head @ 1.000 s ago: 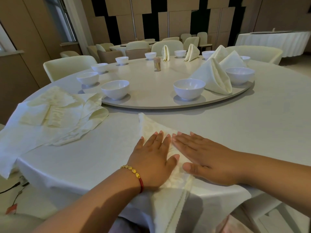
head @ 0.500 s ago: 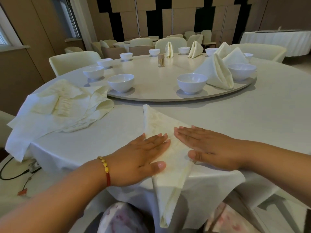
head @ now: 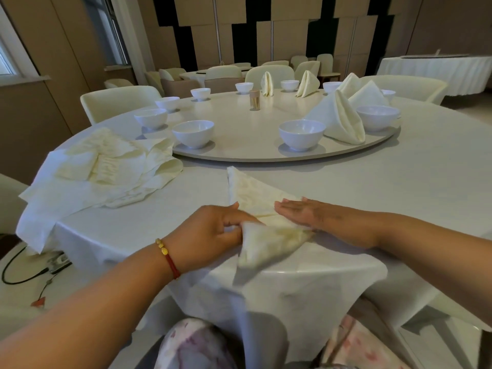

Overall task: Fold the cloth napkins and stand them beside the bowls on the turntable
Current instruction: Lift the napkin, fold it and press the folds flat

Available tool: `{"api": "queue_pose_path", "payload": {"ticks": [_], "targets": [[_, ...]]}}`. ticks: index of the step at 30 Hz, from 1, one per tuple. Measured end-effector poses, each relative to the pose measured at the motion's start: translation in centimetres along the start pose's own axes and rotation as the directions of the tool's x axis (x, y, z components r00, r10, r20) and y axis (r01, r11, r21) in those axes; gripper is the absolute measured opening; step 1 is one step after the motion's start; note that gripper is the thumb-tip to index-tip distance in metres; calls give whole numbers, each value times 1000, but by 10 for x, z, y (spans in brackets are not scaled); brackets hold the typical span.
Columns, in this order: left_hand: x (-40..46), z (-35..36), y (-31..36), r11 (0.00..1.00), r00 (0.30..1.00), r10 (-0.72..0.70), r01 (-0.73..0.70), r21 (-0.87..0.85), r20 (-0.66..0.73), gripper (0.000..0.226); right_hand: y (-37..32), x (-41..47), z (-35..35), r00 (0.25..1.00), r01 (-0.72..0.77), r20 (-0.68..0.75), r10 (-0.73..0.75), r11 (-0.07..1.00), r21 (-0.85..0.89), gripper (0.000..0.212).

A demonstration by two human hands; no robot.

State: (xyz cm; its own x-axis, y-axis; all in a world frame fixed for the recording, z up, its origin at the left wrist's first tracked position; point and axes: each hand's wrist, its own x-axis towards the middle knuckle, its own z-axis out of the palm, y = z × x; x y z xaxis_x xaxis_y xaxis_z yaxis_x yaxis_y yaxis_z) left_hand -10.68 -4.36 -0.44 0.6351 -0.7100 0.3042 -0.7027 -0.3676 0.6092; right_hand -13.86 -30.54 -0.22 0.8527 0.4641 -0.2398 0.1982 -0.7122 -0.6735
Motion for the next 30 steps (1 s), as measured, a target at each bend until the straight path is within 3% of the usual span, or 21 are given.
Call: {"api": "queue_pose_path", "payload": {"ticks": [2, 4, 6, 8, 9, 11, 13, 15, 18, 21, 23, 26, 30], "targets": [[8, 3, 11, 959, 981, -166, 137, -249, -99, 30, -1, -4, 0, 995, 99, -13, -101, 928, 360, 63], [19, 7, 13, 789, 924, -362, 236, -567, -119, 27, 4, -9, -5, 987, 155, -100, -124, 894, 421, 70], [29, 9, 10, 726, 860, -484, 293, -622, -161, 42, 7, -10, -10, 980, 177, -170, -101, 832, 525, 58], [39, 10, 4, 778, 813, -533, 362, -514, -234, 45, 1, -2, -10, 971, 164, -237, -26, 795, 584, 31], [42, 10, 3, 797, 793, -553, 412, -442, -257, 43, -3, 2, -11, 965, 81, -256, 56, 864, 496, 22], [50, 10, 2, 804, 753, -586, 497, -327, -299, 40, -3, 12, -12, 939, -95, -295, 177, 957, 275, 18], [59, 10, -1, 782, 723, -623, 567, -259, -299, 40, -4, 23, -15, 890, -229, -365, 273, 960, 160, 23], [63, 9, -3, 721, 684, -685, 588, -366, -252, 34, -9, 33, -18, 829, -339, -437, 350, 935, 105, 31], [65, 8, -9, 626, 652, -740, 578, -523, -165, 25, -17, 39, -23, 815, -425, -445, 371, 905, -24, 29], [70, 8, -17, 700, 652, -710, 693, -174, -265, 25, -25, 45, -28, 836, -439, -419, 355, 890, -121, 30], [75, 7, -16, 688, 652, -692, 726, -10, -311, 28, -28, 56, -29, 823, -480, -425, 376, 862, -166, 42], [83, 7, -11, 653, 651, -698, 750, 109, -300, 37, -25, 72, -27, 794, -529, -458, 399, 826, -197, 51], [90, 6, -13, 636, 665, -689, 746, 198, -288, 34, -18, 78, -22, 776, -566, -478, 412, 789, -238, 41]]}}
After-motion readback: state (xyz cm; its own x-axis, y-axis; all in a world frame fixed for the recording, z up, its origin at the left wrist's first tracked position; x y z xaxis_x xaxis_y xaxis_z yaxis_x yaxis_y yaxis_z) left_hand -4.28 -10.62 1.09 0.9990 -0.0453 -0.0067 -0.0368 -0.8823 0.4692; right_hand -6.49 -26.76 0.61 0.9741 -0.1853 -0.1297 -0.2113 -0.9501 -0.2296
